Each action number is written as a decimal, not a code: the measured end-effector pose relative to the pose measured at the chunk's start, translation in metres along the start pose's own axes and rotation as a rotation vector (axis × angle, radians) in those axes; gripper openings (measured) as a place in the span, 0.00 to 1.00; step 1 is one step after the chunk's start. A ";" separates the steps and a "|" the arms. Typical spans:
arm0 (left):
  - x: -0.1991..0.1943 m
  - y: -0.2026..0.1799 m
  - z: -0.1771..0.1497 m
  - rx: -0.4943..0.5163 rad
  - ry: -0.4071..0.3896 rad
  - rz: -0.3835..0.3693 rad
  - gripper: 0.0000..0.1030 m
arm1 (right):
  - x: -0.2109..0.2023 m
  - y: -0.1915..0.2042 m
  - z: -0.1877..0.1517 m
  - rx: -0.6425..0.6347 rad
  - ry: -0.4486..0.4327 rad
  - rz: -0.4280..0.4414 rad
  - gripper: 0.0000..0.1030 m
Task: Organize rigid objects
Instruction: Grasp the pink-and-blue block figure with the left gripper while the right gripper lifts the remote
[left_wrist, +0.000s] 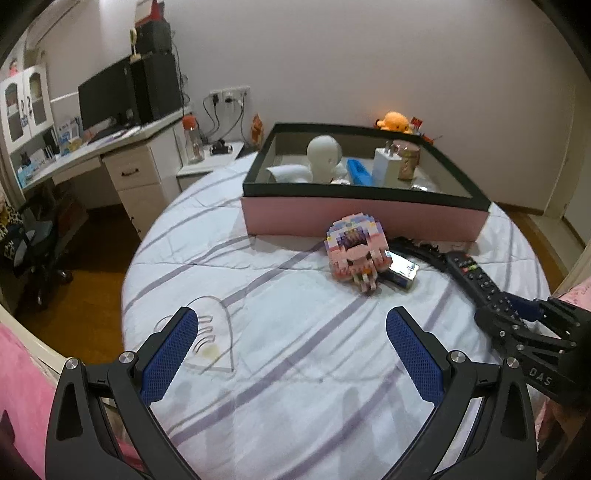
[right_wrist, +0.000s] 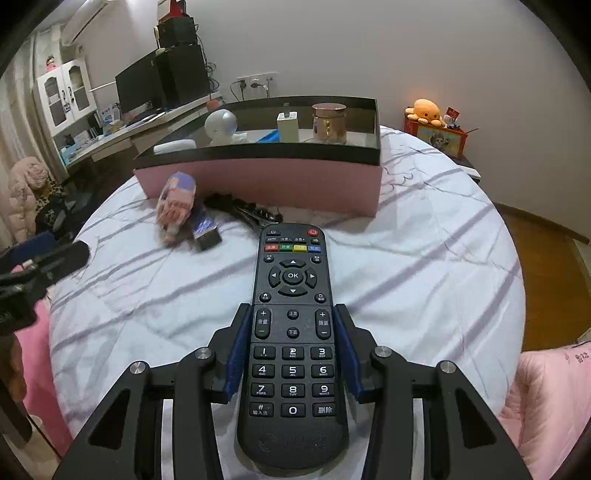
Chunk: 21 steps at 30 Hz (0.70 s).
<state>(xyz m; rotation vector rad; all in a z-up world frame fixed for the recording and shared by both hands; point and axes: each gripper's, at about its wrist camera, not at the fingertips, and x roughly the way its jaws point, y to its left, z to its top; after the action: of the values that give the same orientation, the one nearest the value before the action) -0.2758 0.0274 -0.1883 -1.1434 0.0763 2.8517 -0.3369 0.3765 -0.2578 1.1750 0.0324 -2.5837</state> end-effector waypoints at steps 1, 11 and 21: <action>0.005 -0.001 0.003 -0.001 0.007 0.001 1.00 | 0.004 0.000 0.002 0.004 0.003 -0.001 0.43; 0.061 -0.015 0.034 -0.008 0.092 -0.067 1.00 | 0.014 -0.006 0.009 -0.002 0.012 -0.005 0.43; 0.085 -0.017 0.042 -0.041 0.149 -0.190 0.59 | 0.020 -0.010 0.014 -0.001 -0.001 0.020 0.44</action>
<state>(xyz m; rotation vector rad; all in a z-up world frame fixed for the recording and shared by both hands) -0.3642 0.0512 -0.2173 -1.2946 -0.0793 2.6122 -0.3626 0.3791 -0.2643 1.1680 0.0220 -2.5666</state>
